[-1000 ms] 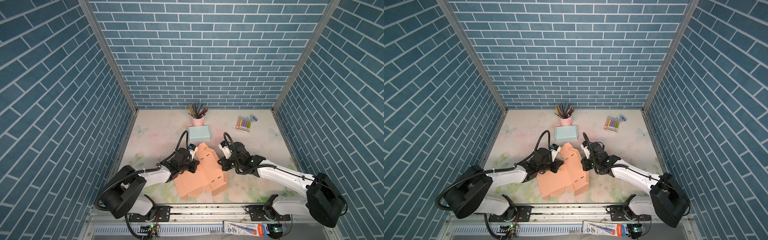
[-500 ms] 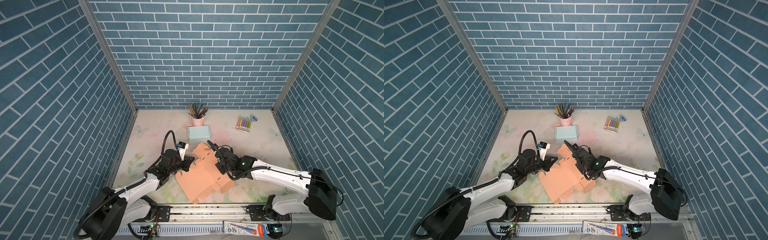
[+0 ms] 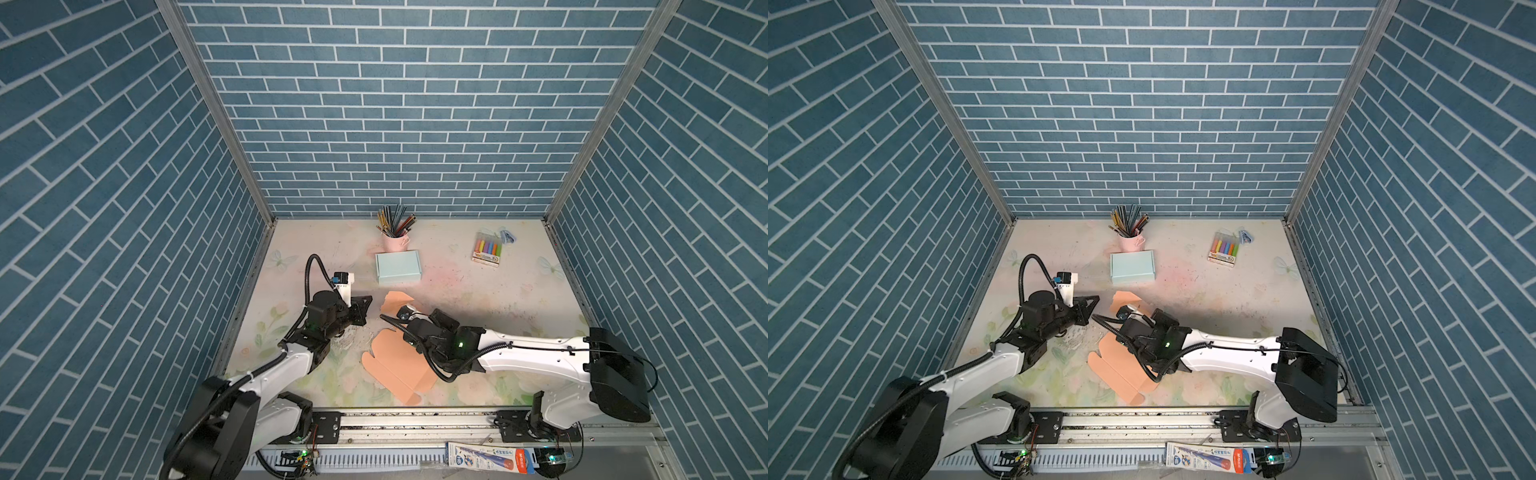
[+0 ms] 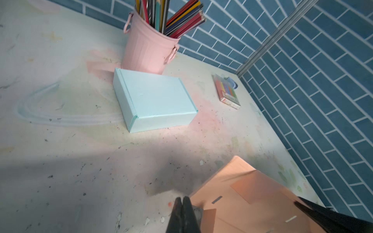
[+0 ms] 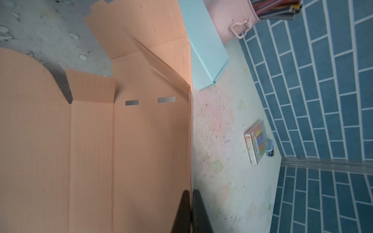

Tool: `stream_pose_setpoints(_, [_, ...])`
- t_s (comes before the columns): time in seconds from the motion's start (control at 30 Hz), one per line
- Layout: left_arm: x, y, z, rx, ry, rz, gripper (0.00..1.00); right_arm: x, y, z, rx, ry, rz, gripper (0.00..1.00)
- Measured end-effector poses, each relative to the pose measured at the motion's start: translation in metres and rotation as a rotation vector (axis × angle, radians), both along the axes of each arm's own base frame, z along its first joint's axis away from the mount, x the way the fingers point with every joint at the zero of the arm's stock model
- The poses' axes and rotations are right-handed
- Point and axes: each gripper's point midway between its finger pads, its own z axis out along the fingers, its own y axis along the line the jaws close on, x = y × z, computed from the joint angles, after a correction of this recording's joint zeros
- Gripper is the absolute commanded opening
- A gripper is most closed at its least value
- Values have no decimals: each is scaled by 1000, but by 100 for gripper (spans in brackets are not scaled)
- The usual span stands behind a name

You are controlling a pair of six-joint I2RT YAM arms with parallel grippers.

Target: Fold the paper box

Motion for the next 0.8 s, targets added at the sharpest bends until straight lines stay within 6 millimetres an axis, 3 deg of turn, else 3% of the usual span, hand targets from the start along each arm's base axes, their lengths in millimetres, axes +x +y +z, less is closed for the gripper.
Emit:
stream_pose_setpoints(0.2, [12,-13,-20,-22,60,-56,0,-6,8,-7,-82,-34,111,0])
stream_pose_setpoints(0.4, [10,-22,-35,-39,96,-111,0,-5,13,-10,-137,-73,178,0])
stream_pose_setpoints(0.8, [-1,-31,-33,-79,75,-184,0,0,19,-16,-209,-162,242,0])
